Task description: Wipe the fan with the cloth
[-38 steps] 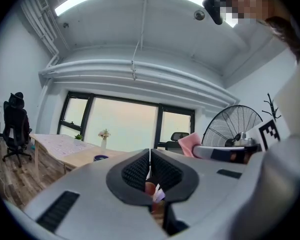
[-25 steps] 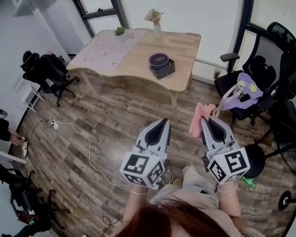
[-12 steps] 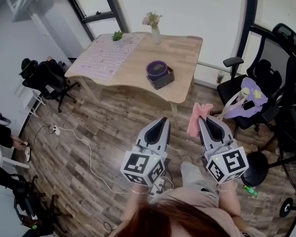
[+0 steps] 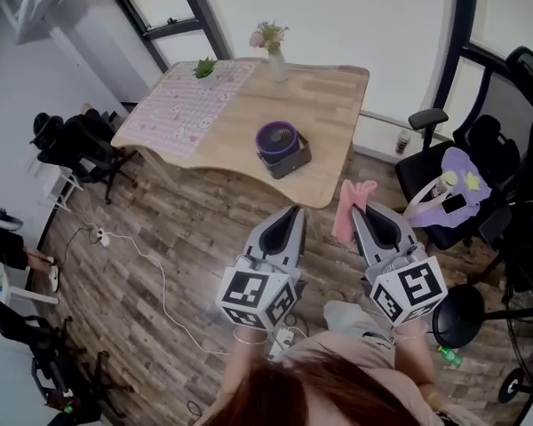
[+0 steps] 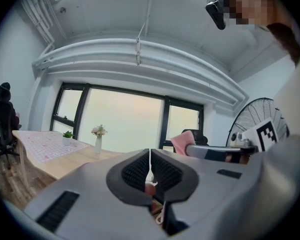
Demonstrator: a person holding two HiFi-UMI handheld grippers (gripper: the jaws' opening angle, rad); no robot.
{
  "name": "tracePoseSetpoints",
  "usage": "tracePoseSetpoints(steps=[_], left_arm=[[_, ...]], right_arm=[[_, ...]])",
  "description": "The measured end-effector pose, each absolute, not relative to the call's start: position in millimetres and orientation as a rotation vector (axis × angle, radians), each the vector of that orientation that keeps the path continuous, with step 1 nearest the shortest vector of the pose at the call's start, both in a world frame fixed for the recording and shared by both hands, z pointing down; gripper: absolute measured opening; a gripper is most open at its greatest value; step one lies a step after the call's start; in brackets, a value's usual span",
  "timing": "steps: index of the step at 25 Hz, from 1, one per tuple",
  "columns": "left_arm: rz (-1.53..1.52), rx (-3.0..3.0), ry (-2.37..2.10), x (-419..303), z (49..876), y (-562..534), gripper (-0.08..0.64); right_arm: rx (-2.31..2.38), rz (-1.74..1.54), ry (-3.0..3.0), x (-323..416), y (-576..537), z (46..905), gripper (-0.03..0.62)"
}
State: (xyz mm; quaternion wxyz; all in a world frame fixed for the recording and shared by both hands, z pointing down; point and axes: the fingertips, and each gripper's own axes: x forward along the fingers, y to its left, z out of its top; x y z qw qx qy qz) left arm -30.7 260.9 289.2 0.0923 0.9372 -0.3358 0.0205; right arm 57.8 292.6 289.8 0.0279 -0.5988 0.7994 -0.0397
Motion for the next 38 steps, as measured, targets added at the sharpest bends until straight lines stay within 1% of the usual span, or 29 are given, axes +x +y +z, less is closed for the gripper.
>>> tracePoseSetpoints(steps=[9,18,24,36,38], left_arm=[[0.096,2.705,-1.106,-8,300,197,0.014],[0.156,2.550,-1.238,-22,325,156,0.015],[0.193,2.479,-1.265,-37,343,131,0.015],[0.293,2.414,-1.260,-61,380,45,0.020],[0.310,2.407,-1.241,-64,387,31,0.041]], right_arm=[[-1.738,-0.136,2.547,82,225,293,0.023],[-1.647,-0.200,2.613,86,181,306,0.023],[-1.624,-0.231,2.672,75,153,317,0.023],[-1.638,-0.259,2.754,52,64,336,0.023],[-1.642,-0.256,2.768,48,48,339,0.023]])
